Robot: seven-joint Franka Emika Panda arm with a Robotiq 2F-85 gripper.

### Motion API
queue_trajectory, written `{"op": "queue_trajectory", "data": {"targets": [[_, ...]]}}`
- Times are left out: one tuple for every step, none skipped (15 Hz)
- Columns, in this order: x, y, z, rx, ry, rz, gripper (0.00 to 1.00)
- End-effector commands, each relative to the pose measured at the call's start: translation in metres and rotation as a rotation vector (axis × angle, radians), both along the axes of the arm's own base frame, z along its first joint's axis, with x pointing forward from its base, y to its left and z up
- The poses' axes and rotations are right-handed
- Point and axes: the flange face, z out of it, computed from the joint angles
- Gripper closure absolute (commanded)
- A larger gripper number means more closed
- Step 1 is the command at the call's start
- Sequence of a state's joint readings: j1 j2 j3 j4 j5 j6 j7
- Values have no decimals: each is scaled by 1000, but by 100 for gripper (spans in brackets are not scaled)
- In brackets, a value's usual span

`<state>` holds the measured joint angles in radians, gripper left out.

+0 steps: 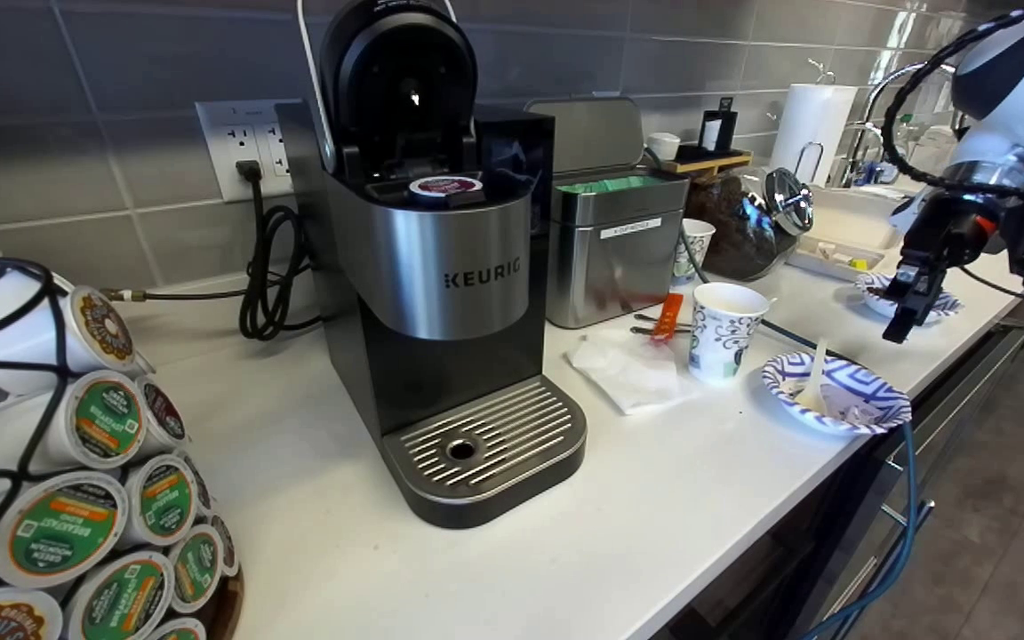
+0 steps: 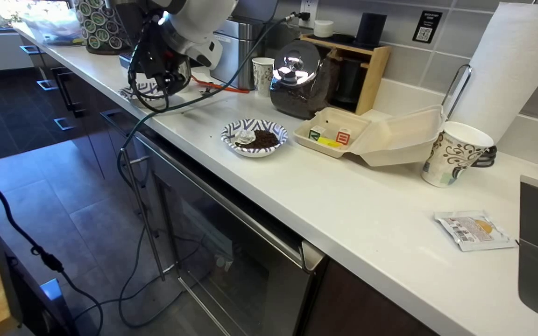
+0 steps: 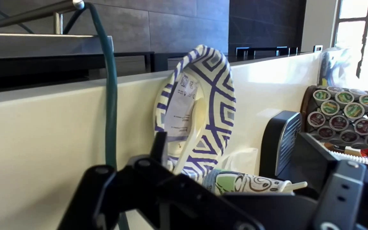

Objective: Put the spoon in the plate to the right

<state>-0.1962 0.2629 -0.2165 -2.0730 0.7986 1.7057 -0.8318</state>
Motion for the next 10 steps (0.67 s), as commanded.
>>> {"op": "queue_trajectory", "data": {"targets": [[27,6,-21,25,12,-18,0],[33,7,-24,16,2,-40,0],[39,8,-26,9,-11,-60,0],[43,9,-27,-4,-3,-62,0],[31,9,-23,0,-6,-27,0],[34,11,-25,-2,-5,-25,0],[34,12,-25,-2,-5,-23,0],[35,11,-26,-1,-6,-23,0],[36,11,-27,1,-13,-30,0],[39,11,-29,5,-24,-42,0]]}}
